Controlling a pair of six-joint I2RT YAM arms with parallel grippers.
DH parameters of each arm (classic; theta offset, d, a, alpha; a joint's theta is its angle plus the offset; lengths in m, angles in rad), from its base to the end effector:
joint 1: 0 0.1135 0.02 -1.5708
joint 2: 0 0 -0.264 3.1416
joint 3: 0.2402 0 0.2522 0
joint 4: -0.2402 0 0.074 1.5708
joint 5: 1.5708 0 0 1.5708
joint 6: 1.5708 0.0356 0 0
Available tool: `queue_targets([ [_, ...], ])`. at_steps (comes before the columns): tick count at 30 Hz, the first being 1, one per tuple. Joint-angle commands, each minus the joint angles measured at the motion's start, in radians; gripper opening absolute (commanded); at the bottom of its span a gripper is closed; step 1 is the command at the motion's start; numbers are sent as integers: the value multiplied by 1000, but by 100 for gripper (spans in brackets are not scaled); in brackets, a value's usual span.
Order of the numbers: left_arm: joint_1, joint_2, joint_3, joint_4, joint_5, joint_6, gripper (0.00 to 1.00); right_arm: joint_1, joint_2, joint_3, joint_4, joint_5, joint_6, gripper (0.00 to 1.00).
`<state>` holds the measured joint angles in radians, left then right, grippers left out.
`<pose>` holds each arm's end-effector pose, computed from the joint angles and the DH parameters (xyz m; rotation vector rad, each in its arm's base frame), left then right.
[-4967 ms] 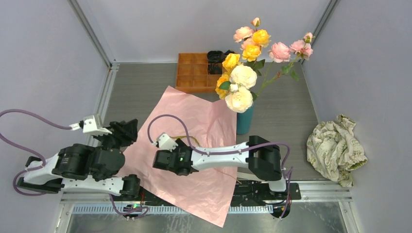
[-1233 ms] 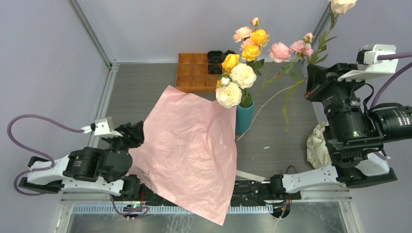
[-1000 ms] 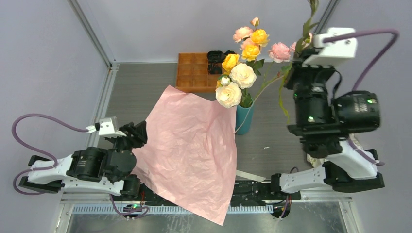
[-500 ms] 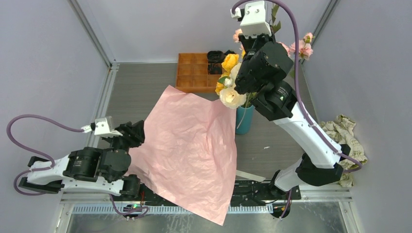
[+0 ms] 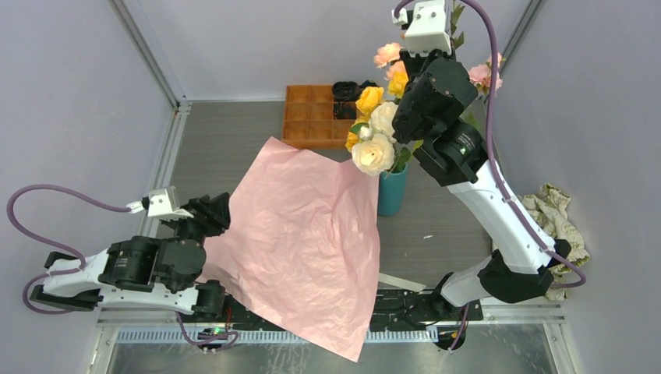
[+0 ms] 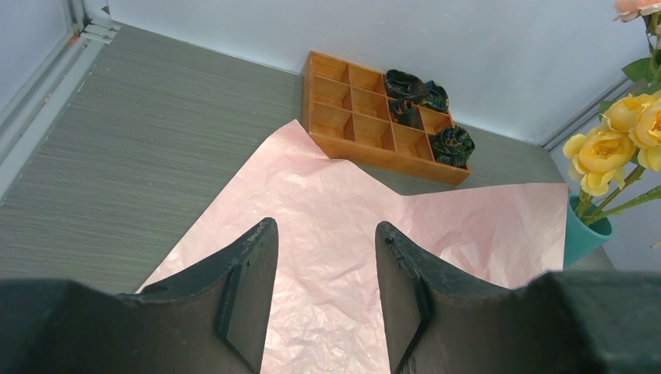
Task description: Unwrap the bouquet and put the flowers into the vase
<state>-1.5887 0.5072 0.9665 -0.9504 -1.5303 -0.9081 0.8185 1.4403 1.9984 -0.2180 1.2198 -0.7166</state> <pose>0.0347 -0.0494 0.3685 -0.2897 1.5755 -0.3667 0.1904 0.1545 0.5846 0.0180 1.4904 -0.6634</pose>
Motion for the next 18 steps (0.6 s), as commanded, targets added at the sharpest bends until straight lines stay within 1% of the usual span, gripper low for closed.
queue_targets([
  [1, -2, -11, -1, 54, -81, -3, 50, -1, -51, -20, 17, -62, 43, 1],
  [6, -2, -11, 0, 48, -82, -3, 50, -9, -41, -106, 138, -84, -17, 1],
  [11, -2, -19, -9, 51, -84, -4, 50, -24, -15, -186, 293, -94, -120, 1],
  [18, -2, -34, -24, 53, -85, -7, 50, -37, -6, -295, 422, -102, -190, 1],
])
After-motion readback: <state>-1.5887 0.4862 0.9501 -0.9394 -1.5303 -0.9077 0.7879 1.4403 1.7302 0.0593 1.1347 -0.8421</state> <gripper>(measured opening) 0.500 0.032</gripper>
